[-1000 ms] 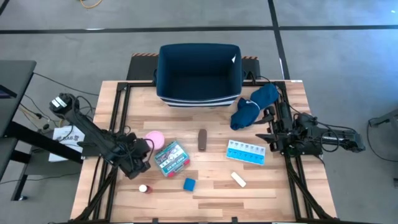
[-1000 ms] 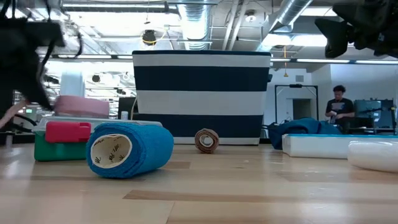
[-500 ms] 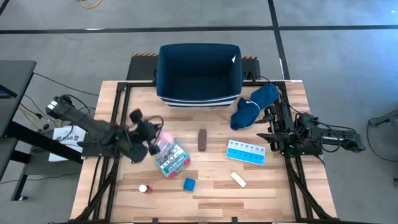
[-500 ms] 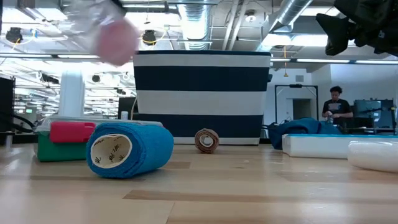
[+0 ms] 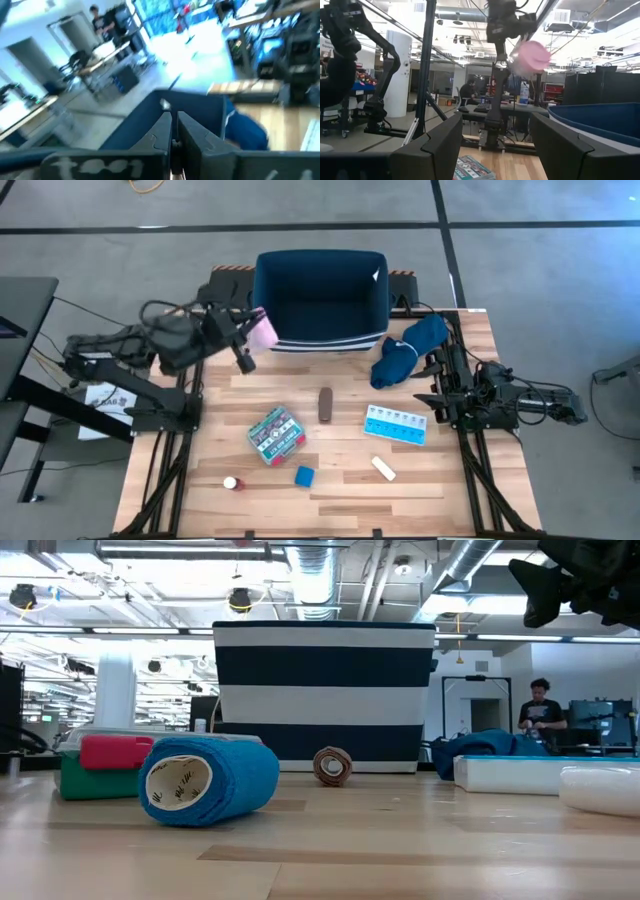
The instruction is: Pick & place medical supplies in basket/bin
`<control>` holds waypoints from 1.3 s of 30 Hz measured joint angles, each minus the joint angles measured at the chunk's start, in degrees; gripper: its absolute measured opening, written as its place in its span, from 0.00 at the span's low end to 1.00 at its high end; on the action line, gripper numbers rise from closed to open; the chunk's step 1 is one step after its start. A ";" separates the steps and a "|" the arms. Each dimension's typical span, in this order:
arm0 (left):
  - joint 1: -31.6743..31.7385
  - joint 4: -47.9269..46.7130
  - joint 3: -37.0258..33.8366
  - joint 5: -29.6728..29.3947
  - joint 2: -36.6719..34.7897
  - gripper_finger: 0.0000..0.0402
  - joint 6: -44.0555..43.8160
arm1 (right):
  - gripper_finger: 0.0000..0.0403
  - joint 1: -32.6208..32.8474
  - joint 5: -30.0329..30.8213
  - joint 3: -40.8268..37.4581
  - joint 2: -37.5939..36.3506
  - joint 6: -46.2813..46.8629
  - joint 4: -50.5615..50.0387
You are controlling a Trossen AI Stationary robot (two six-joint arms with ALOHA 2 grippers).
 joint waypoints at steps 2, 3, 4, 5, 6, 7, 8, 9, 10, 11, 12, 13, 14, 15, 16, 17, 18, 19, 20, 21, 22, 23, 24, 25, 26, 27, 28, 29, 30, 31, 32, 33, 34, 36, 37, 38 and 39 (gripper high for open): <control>3.73 0.92 0.00 5.85 0.55 0.00 0.29 | 0.56 -0.01 0.00 0.00 0.00 0.02 0.09; 5.77 1.16 0.00 8.14 1.22 0.00 -0.09 | 0.56 -0.01 0.00 0.00 0.00 0.02 0.22; 7.78 1.11 0.00 10.26 2.00 0.00 -0.72 | 0.56 0.00 0.00 0.00 0.02 0.02 0.43; 9.85 0.45 -0.02 11.97 3.08 0.00 -1.40 | 0.56 0.00 0.00 0.00 0.00 0.02 0.82; 11.91 0.06 -0.02 13.36 4.39 0.00 -1.96 | 0.56 -0.02 0.00 0.00 0.00 0.02 1.25; 13.75 0.03 -0.02 14.92 5.78 0.00 -2.19 | 0.56 -0.02 0.00 0.00 0.00 0.01 1.54; 15.65 -0.19 -0.04 16.41 7.29 0.00 -2.27 | 0.56 -0.02 -0.01 0.00 0.02 0.00 1.81; 17.43 -0.16 -0.07 18.03 8.96 0.00 -2.28 | 0.56 -0.02 0.00 0.00 0.02 0.00 2.14; 19.02 0.17 -0.07 20.02 10.63 0.01 -2.27 | 0.56 -0.03 0.00 0.00 0.00 -0.01 2.30; 20.63 0.49 -0.09 21.84 12.53 0.01 -2.20 | 0.56 -0.09 0.04 0.00 0.00 0.00 2.29; 22.26 1.23 -0.09 23.84 14.55 0.01 -2.03 | 0.56 -0.09 0.20 0.00 0.02 -0.02 2.29; 23.89 2.16 -0.11 25.99 16.41 0.01 -1.81 | 0.56 -0.09 0.20 0.00 0.02 -0.02 2.34; 25.46 2.96 -0.11 27.57 18.46 0.01 -1.63 | 0.56 -0.11 0.24 0.00 0.02 -0.04 2.34; 26.93 4.13 -0.11 28.88 20.47 0.01 -1.60 | 0.56 -0.11 0.44 0.00 0.02 -0.06 2.32; 28.50 5.11 -0.11 30.20 22.38 0.01 -1.59 | 0.56 -0.09 0.83 0.00 0.00 -0.10 2.33; 30.04 5.53 -0.11 31.33 24.22 0.01 -1.51 | 0.56 -0.11 1.03 0.00 0.01 -0.11 2.34; 31.50 6.02 -0.11 32.32 26.00 0.01 -1.52 | 0.56 -0.11 1.11 0.00 0.02 -0.11 2.31; 32.99 6.59 -0.14 33.59 27.54 0.01 -1.74 | 0.56 -0.11 1.11 0.00 0.00 -0.10 2.31; 34.37 6.90 -0.18 35.26 28.87 0.01 -2.34 | 0.56 -0.11 1.11 0.00 0.02 -0.06 2.31; 35.67 7.28 -0.20 37.49 29.94 0.01 -3.33 | 0.56 -0.11 1.11 0.00 0.02 -0.02 2.31; 36.94 7.68 -0.20 39.92 30.67 0.01 -4.38 | 0.56 -0.11 1.09 0.00 0.00 -0.02 2.29; 37.94 7.63 -0.20 42.17 31.26 0.01 -5.49 | 0.56 -0.11 1.09 0.00 0.02 -0.02 2.25; 38.70 7.52 -0.18 43.87 31.84 0.01 -6.38 | 0.56 -0.11 1.11 0.00 0.02 -0.02 2.17; 39.17 7.19 -0.10 44.86 32.49 0.01 -6.65 | 0.56 -0.11 1.09 0.00 0.02 -0.02 2.12; 39.49 6.38 -0.10 45.02 33.13 0.01 -6.66 | 0.56 -0.11 1.09 0.00 0.02 -0.02 2.10; 39.66 5.57 -0.11 44.69 33.93 0.01 -6.55 | 0.56 -0.11 1.11 0.00 0.02 -0.01 2.11; 39.73 5.31 -0.13 43.92 34.72 0.01 -6.31 | 0.56 -0.11 1.09 0.00 0.01 0.00 2.10; 39.71 4.90 -0.15 43.24 35.27 0.01 -6.10 | 0.56 -0.11 1.08 0.00 0.02 0.01 2.07; 39.71 4.65 -0.20 43.14 35.92 0.01 -5.84 | 0.56 -0.11 1.09 0.00 0.00 0.02 2.03; 39.72 4.91 -0.20 43.09 36.39 0.01 -5.64 | 0.56 -0.11 1.07 0.00 0.00 0.04 1.84; 39.73 4.84 -0.20 43.18 36.76 0.01 -5.60 | 0.56 -0.11 1.07 0.00 0.00 0.08 1.49; 39.72 4.81 -0.20 43.17 37.36 0.01 -5.59 | 0.56 -0.11 1.11 0.00 0.02 0.39 1.17; 39.70 5.19 -0.20 43.17 37.88 0.01 -5.58 | 0.56 -0.11 1.08 0.00 0.02 0.50 1.05; 39.68 4.82 -0.20 43.20 38.76 0.01 -5.58 | 0.56 -0.10 1.08 0.00 0.02 0.51 1.07; 39.68 5.03 -0.20 43.18 39.17 0.01 -5.58 | 0.56 -0.11 1.09 0.00 0.02 0.51 1.07; 39.68 5.14 -0.20 43.24 39.34 0.01 -5.60 | 0.56 -0.11 1.08 0.00 0.02 0.51 1.07; 39.73 4.56 -0.20 43.24 39.41 0.02 -5.60 | 0.56 -0.11 1.09 0.00 0.02 0.52 1.09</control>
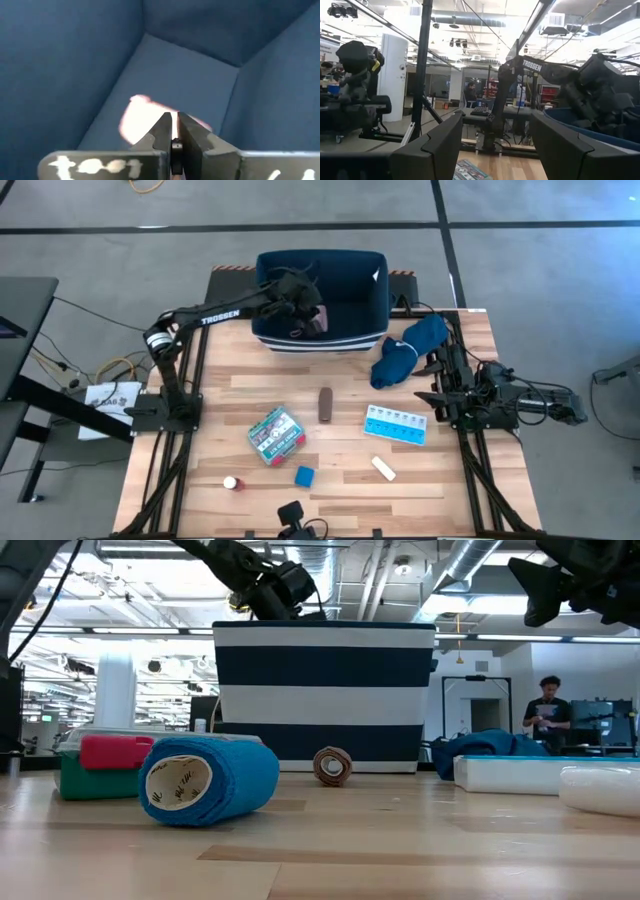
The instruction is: Pick & place medical supplies in basket/bin
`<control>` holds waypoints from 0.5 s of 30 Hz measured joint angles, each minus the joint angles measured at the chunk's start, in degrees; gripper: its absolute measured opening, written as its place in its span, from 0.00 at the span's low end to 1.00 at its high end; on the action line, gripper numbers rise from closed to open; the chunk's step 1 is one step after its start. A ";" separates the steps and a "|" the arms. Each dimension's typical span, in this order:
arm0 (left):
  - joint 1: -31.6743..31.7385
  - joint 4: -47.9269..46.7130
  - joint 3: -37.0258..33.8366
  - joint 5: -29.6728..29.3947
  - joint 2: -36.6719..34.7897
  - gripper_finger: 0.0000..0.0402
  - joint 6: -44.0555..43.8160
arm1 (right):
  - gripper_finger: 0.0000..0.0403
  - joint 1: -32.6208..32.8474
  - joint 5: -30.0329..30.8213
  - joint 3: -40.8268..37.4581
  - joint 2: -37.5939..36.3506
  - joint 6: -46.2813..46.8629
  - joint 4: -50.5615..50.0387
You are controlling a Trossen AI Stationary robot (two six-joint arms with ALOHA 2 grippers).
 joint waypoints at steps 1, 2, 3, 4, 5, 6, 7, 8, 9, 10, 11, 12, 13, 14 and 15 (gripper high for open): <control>0.00 -0.02 0.00 0.00 0.35 0.02 0.04 | 0.56 0.03 0.00 0.00 0.00 0.00 0.02; 0.00 0.22 0.00 0.34 0.59 0.02 0.38 | 0.56 0.13 -0.02 0.00 0.00 0.00 0.00; 0.00 -0.41 0.00 0.89 0.76 0.02 0.47 | 0.56 0.11 -0.01 0.00 0.00 0.01 -0.04; -0.02 -1.12 -0.02 1.37 0.82 0.02 0.48 | 0.56 0.11 0.00 0.00 0.00 0.02 -0.05; -0.02 -1.10 -0.02 1.66 0.83 0.03 0.52 | 0.56 0.11 0.00 0.00 0.00 0.02 -0.05; -0.02 -0.72 -0.02 1.75 0.83 0.03 0.85 | 0.56 0.11 0.01 0.00 0.00 0.02 -0.05; -0.04 -0.47 0.00 1.77 0.83 0.04 1.56 | 0.56 0.11 0.00 0.00 0.00 0.02 -0.05; -0.07 -0.46 0.00 1.77 0.83 0.06 2.28 | 0.56 0.11 -0.01 0.00 -0.01 0.02 -0.05; -0.07 -0.55 0.00 1.77 0.83 0.07 2.74 | 0.56 0.11 -0.01 0.00 -0.01 0.02 -0.05; -0.07 -0.64 0.00 1.87 0.85 0.09 3.06 | 0.56 0.11 -0.02 0.00 0.00 0.02 -0.05; -0.07 -0.53 0.00 2.05 0.85 0.10 3.10 | 0.56 0.11 0.00 0.00 0.00 0.02 -0.05; -0.07 -0.41 0.00 2.43 0.83 0.12 3.14 | 0.56 0.11 0.00 0.00 0.00 0.02 -0.05; -0.07 -0.43 0.00 2.92 0.83 0.14 3.16 | 0.56 0.11 -0.02 0.00 0.00 0.02 -0.05; -0.07 -0.51 0.00 3.32 0.83 0.16 3.17 | 0.56 0.11 -0.02 0.00 0.00 0.02 -0.05; -0.12 -0.55 0.00 3.55 0.83 0.18 3.20 | 0.56 0.11 -0.01 0.00 0.00 0.02 -0.05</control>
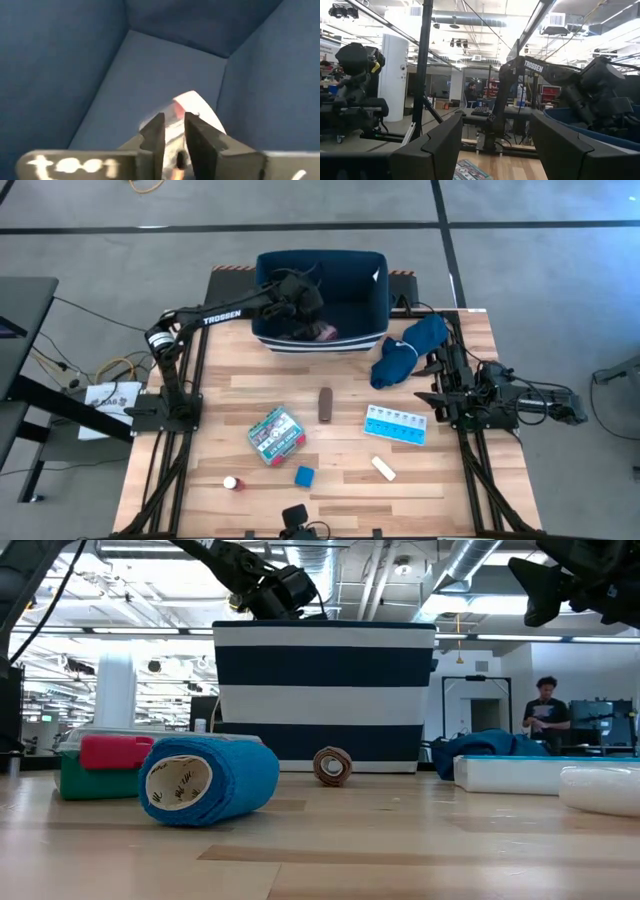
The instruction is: Pick & place medical supplies in basket/bin
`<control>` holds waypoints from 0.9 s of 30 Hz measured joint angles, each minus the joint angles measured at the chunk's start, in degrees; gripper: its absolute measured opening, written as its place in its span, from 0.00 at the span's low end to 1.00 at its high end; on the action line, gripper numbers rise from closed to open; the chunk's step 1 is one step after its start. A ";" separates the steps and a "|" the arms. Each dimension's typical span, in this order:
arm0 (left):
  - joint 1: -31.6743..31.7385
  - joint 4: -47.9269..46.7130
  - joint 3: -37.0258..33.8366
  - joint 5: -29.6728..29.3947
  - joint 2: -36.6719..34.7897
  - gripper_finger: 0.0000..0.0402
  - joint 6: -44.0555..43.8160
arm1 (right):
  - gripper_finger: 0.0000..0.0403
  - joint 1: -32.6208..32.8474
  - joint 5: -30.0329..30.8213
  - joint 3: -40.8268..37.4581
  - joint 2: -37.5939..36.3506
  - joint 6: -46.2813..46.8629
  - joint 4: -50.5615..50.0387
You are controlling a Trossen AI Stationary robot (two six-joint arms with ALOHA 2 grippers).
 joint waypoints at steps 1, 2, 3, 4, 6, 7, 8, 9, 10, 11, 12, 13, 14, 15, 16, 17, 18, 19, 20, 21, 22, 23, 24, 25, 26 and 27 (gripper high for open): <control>-0.11 0.03 0.00 0.04 0.00 0.20 0.02 | 0.56 0.00 0.00 0.00 -0.01 0.00 0.00; -0.14 0.09 0.00 -0.15 -0.01 0.21 0.03 | 0.56 0.00 0.00 0.00 0.00 0.00 0.00; -0.17 0.05 0.00 -0.66 -0.08 0.23 0.04 | 0.56 0.00 -0.01 0.00 0.00 0.00 0.00; -0.21 -0.08 0.00 -1.42 -0.19 0.25 0.04 | 0.56 0.00 -0.01 0.00 0.00 0.00 0.00; -0.29 -0.91 0.41 -3.62 -0.76 0.27 0.02 | 0.56 0.00 -0.01 0.00 0.00 0.00 0.00; -0.36 -2.13 1.23 -4.49 -1.03 0.28 -0.12 | 0.56 0.00 -0.01 0.00 0.00 0.02 0.04; -0.33 -3.83 2.65 -5.19 -1.20 0.28 -0.42 | 0.56 0.00 -0.01 0.00 -0.01 0.01 0.10; -0.33 -6.13 4.47 -5.58 -1.37 0.29 -0.77 | 0.56 0.00 -0.01 0.00 0.00 0.00 0.13; -0.40 -8.74 6.48 -5.66 -1.48 0.29 -0.92 | 0.56 0.00 -0.01 0.00 0.00 0.01 0.14; -0.53 -11.83 9.04 -5.66 -1.51 0.29 -1.01 | 0.56 0.00 -0.01 0.00 -0.01 0.00 0.15; -0.74 -14.83 11.61 -5.52 -1.51 0.29 -1.05 | 0.56 0.00 -0.01 0.00 -0.01 0.00 0.15; -0.90 -17.54 14.02 -5.24 -1.51 0.29 -1.03 | 0.56 0.00 -0.01 0.00 0.00 0.02 0.15; -1.21 -20.14 16.70 -5.06 -1.53 0.29 -1.03 | 0.56 0.00 -0.01 0.00 0.00 0.00 0.15; -1.53 -22.18 19.26 -5.06 -1.53 0.29 -1.03 | 0.56 0.00 -0.01 0.00 0.00 0.00 0.16; -1.88 -24.12 21.69 -5.06 -1.53 0.29 -1.05 | 0.56 0.00 -0.01 0.00 0.00 0.00 0.17; -2.24 -26.18 24.20 -5.07 -1.53 0.28 -1.05 | 0.56 0.00 -0.01 0.00 0.00 0.00 0.17; -2.65 -28.39 26.67 -5.07 -1.53 0.29 -1.07 | 0.56 0.00 -0.01 0.00 0.00 0.02 0.20; -3.08 -30.36 29.11 -5.07 -1.53 0.29 -1.08 | 0.56 0.00 -0.01 0.00 0.00 0.00 0.20; -3.64 -32.15 31.34 -5.07 -1.54 0.29 -1.09 | 0.56 0.00 -0.01 0.00 0.00 0.00 0.20; -4.17 -34.07 33.50 -5.07 -1.57 0.28 -1.08 | 0.56 0.00 -0.01 0.00 0.00 0.00 0.20; -4.75 -36.22 35.49 -5.10 -1.60 0.28 -1.08 | 0.56 0.00 -0.01 0.00 0.00 0.02 0.20; -5.32 -38.63 37.34 -5.14 -1.60 0.28 -1.08 | 0.56 0.00 -0.01 0.00 0.00 0.02 0.20; -5.92 -41.47 39.05 -5.13 -1.60 0.28 -1.10 | 0.56 0.00 -0.01 0.00 -0.02 0.02 0.20; -6.57 -44.37 40.41 -5.09 -1.60 0.28 -1.14 | 0.56 0.00 -0.01 0.00 0.00 0.02 0.20; -7.29 -47.43 41.52 -4.95 -1.62 0.28 -1.14 | 0.56 0.00 -0.01 0.00 0.00 0.02 0.20; -8.03 -50.60 42.34 -4.62 -1.63 0.28 -1.15 | 0.56 0.00 -0.01 0.00 0.00 0.02 0.21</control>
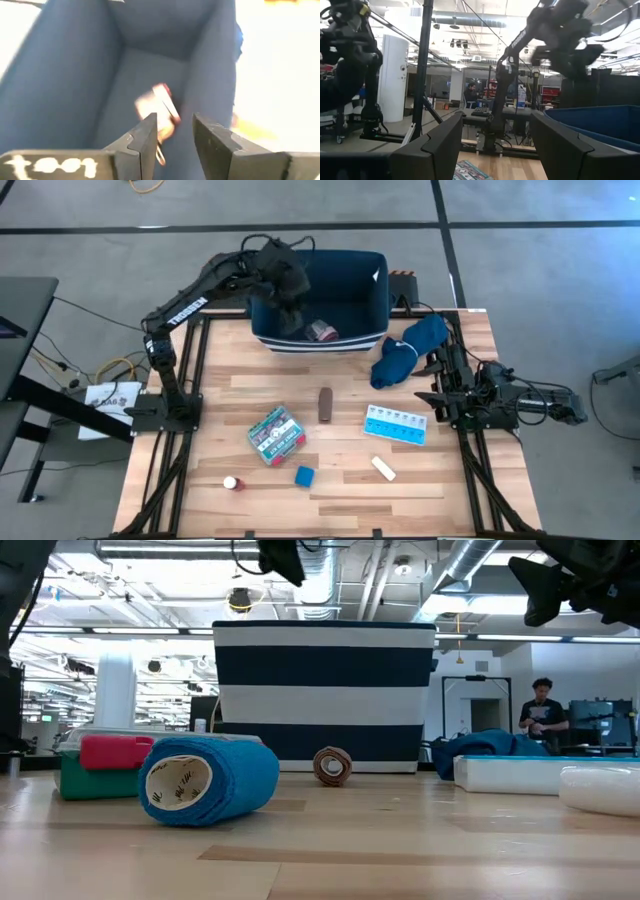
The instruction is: Pick & place medical supplies in basket/bin
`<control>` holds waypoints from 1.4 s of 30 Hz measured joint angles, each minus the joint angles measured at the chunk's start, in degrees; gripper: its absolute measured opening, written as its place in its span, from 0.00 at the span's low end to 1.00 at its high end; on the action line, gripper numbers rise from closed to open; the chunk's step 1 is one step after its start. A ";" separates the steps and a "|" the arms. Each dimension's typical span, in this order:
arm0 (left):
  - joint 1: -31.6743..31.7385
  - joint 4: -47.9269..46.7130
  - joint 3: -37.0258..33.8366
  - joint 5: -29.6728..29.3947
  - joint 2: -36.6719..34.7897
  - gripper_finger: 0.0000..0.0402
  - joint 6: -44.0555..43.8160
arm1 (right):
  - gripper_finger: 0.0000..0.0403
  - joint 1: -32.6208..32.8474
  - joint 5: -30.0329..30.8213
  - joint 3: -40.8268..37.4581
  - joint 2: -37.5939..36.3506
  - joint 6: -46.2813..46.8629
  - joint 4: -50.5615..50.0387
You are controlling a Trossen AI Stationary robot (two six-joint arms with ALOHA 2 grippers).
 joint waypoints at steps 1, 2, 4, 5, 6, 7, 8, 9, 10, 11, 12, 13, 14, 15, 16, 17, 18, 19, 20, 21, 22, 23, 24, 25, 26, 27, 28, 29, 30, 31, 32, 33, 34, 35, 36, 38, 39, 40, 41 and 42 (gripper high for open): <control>-0.88 -2.92 0.39 0.43 -0.08 0.28 -0.09 | 0.56 0.00 0.00 0.00 0.00 0.00 -0.01; -1.81 -5.58 0.42 1.07 -0.24 0.28 -0.55 | 0.56 0.00 0.00 0.00 0.00 0.00 0.00; -4.14 -9.50 0.04 2.21 -0.44 0.28 -2.17 | 0.56 0.00 0.00 0.00 0.00 0.00 0.01; -5.55 -10.65 -0.49 2.62 -0.50 0.28 -2.94 | 0.56 0.00 0.00 0.00 -0.01 0.01 0.00; -7.08 -11.74 -1.06 2.62 -0.51 0.28 -3.57 | 0.56 0.00 0.00 0.00 -0.02 0.02 0.01; -8.74 -12.69 -1.71 2.56 -0.51 0.28 -4.18 | 0.56 0.00 0.00 0.00 0.00 0.02 0.01; -10.53 -13.24 -2.45 2.22 -0.49 0.28 -4.81 | 0.56 0.00 0.00 0.00 -0.02 0.04 0.01; -12.40 -13.23 -3.05 1.26 -0.49 0.28 -5.55 | 0.56 0.00 0.00 0.00 0.00 0.12 0.01; -14.46 -13.19 -3.54 -0.12 -0.49 0.28 -6.14 | 0.56 0.00 0.00 0.00 0.00 0.40 -0.01; -16.33 -13.33 -3.89 -1.87 -0.49 0.28 -6.54 | 0.56 0.00 0.00 0.00 0.00 1.21 0.01; -18.18 -13.31 -4.31 -4.15 -0.49 0.28 -7.07 | 0.56 0.00 0.00 0.00 -0.02 2.29 0.01; -20.11 -13.35 -4.65 -6.55 -0.58 0.28 -7.70 | 0.56 0.00 -0.01 0.00 -0.02 3.42 -0.05; -21.70 -13.17 -5.33 -8.77 -1.14 0.28 -8.23 | 0.56 0.00 -0.02 0.00 -0.01 3.96 -0.38; -23.21 -13.20 -6.06 -10.60 -2.01 0.28 -8.76 | 0.56 0.00 0.01 0.00 -0.02 4.02 -0.88; -24.54 -13.27 -6.80 -11.95 -3.47 0.28 -9.38 | 0.56 0.00 0.22 0.00 0.00 4.07 -1.34; -25.71 -13.30 -7.52 -12.83 -5.24 0.28 -10.66 | 0.56 0.00 0.84 -0.02 0.00 4.25 -1.39; -26.84 -13.24 -8.32 -13.55 -7.34 0.28 -12.68 | 0.56 0.00 1.55 -0.02 0.09 4.59 -1.31; -27.97 -13.15 -9.53 -14.14 -9.80 0.28 -14.92 | 0.56 0.00 2.01 0.00 0.85 5.11 -0.95; -29.03 -13.22 -11.14 -14.49 -12.50 0.28 -16.86 | 0.56 0.00 2.85 0.07 2.27 5.86 -0.86; -30.07 -13.31 -12.99 -15.23 -15.13 0.28 -18.62 | 0.56 0.01 3.73 0.00 3.68 6.82 -0.87; -31.16 -13.11 -15.07 -16.65 -17.85 0.28 -20.51 | 0.56 0.03 4.91 -0.02 5.30 8.38 -0.22; -32.29 -12.51 -17.65 -18.87 -20.71 0.28 -22.55 | 0.56 0.17 6.27 -0.02 7.07 10.32 1.63; -33.55 -11.58 -20.61 -21.52 -23.58 0.28 -24.79 | 0.56 0.46 7.63 -0.02 9.07 12.14 3.63; -34.76 -10.12 -23.91 -24.32 -26.46 0.28 -26.82 | 0.56 0.94 8.72 0.00 11.54 13.40 5.96; -35.81 -7.84 -27.83 -27.20 -29.40 0.28 -28.71 | 0.56 1.57 9.09 0.00 14.20 13.79 8.57; -36.92 -5.04 -31.94 -29.73 -32.21 0.28 -30.21 | 0.56 2.42 9.02 0.17 17.00 13.25 11.38; -37.95 -1.90 -36.34 -31.68 -35.02 0.28 -31.19 | 0.56 3.52 8.91 1.06 19.91 12.11 14.14; -38.68 1.53 -41.00 -33.09 -37.64 0.28 -31.55 | 0.56 4.91 8.91 2.43 22.98 11.07 16.93; -39.21 4.87 -45.24 -33.73 -39.93 0.28 -31.49 | 0.56 6.57 9.13 3.91 25.93 10.19 18.69; -39.71 8.47 -49.88 -33.99 -42.40 0.28 -31.10 | 0.56 8.53 9.66 5.77 29.15 9.27 19.33; -39.87 11.76 -54.08 -34.00 -44.61 0.28 -30.51 | 0.56 10.66 11.09 7.91 32.70 8.04 19.20; -40.02 14.77 -57.98 -34.06 -46.47 0.28 -29.99 | 0.56 13.00 13.48 10.28 36.60 6.42 18.56; -40.02 17.50 -61.56 -34.06 -48.18 0.28 -29.60 | 0.55 15.06 16.71 13.17 41.21 4.86 17.70; -40.02 20.17 -64.98 -34.06 -49.71 0.28 -29.27 | 0.55 16.96 20.16 16.38 46.09 2.98 16.74; -40.02 22.16 -67.91 -34.06 -51.04 0.28 -29.24 | 0.54 18.50 23.11 19.98 50.98 0.66 15.48; -40.02 26.28 -72.92 -34.02 -53.22 0.28 -29.75 | 0.53 20.53 26.24 27.08 59.82 -4.85 11.81; -40.02 28.11 -74.94 -33.71 -54.10 0.28 -30.35 | 0.53 21.15 27.06 30.98 63.91 -7.52 10.21; -40.14 29.36 -76.69 -32.81 -54.88 0.28 -31.00 | 0.52 21.56 27.72 34.92 67.50 -9.50 8.87; -40.41 30.19 -78.21 -31.72 -55.49 0.28 -31.38 | 0.52 21.86 29.22 38.45 70.62 -10.82 6.96; -40.63 31.39 -79.49 -30.58 -56.01 0.28 -31.43 | 0.51 22.04 31.47 41.93 73.49 -11.33 4.61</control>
